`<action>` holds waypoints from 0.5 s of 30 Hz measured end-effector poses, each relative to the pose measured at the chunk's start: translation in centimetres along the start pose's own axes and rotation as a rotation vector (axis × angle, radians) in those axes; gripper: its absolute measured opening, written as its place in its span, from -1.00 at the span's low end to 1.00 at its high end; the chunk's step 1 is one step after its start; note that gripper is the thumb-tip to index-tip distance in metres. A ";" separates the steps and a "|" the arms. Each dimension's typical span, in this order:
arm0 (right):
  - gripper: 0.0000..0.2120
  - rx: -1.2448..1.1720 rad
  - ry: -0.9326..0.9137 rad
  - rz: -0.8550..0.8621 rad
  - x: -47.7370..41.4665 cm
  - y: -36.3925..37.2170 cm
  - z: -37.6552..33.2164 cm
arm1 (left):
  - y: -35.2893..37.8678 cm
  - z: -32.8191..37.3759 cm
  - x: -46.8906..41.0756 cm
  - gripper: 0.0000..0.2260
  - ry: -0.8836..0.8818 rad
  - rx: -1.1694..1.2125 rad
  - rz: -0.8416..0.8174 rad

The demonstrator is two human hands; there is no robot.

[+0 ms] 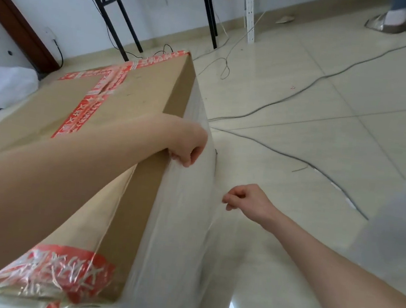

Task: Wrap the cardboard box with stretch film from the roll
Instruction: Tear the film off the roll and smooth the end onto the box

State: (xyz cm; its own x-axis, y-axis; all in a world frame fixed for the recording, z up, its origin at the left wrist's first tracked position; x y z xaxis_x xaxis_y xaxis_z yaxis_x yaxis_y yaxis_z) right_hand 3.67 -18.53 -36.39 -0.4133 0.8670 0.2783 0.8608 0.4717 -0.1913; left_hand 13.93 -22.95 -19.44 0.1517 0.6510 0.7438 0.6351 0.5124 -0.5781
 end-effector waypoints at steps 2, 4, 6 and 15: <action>-0.86 0.008 -0.025 -0.015 -0.2 0.0 0.0 | -1.0 0.1 0.0 -0.61 -0.084 -0.091 0.073; -0.86 -0.008 -0.055 -0.026 -0.5 0.2 -0.1 | -0.7 1.4 -1.0 -0.29 -0.045 0.034 0.036; -0.87 -0.049 -0.095 -0.031 -0.7 0.4 -0.4 | 1.1 4.0 -2.2 -0.09 0.041 0.237 -0.068; -0.78 -0.168 -0.131 -0.061 -1.4 1.2 0.1 | 6.0 3.0 -1.6 -0.82 -0.090 0.313 -0.294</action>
State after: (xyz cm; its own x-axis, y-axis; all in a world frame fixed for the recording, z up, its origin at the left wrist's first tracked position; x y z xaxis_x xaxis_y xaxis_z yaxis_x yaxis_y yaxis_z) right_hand 5.22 -19.18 -37.10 -0.4914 0.8566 0.1573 0.8661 0.4997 -0.0150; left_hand 15.17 -19.21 -25.09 -0.0766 0.4915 0.8675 0.3791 0.8191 -0.4306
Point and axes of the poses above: each hand's wrist, its own x-axis away from the middle knuckle, its own y-axis out of the palm, z = x × y, the point moved 7 cm from there along -x, towards the middle knuckle, and after that the axes turned 12 degrees about -z, right-handed, at the moved point
